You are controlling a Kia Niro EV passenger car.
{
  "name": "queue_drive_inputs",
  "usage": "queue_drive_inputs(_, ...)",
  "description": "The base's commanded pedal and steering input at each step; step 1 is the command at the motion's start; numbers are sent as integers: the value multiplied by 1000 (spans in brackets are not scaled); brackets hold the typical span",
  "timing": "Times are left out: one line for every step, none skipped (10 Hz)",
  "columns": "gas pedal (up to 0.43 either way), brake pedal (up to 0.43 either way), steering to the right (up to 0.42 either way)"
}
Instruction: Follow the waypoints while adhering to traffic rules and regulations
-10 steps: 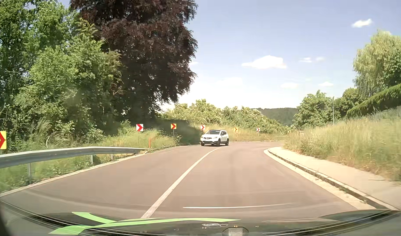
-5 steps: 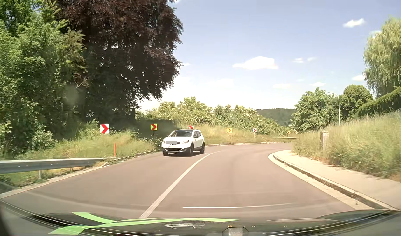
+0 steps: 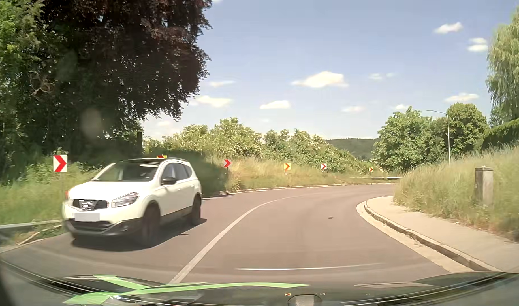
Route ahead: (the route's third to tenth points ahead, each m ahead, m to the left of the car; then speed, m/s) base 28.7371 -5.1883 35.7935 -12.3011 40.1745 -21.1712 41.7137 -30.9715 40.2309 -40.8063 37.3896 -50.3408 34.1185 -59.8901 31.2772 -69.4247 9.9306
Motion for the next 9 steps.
queue_drive_inputs(39, 0, 45)
queue_drive_inputs(39, 0, 52)
queue_drive_inputs(39, 0, 54)
queue_drive_inputs(59, 0, 53)
queue_drive_inputs(87, 0, 54)
queue_drive_inputs(87, 0, 58)
queue_drive_inputs(87, 0, 65)
queue_drive_inputs(87, 0, 72)
queue_drive_inputs(87, 0, 80)
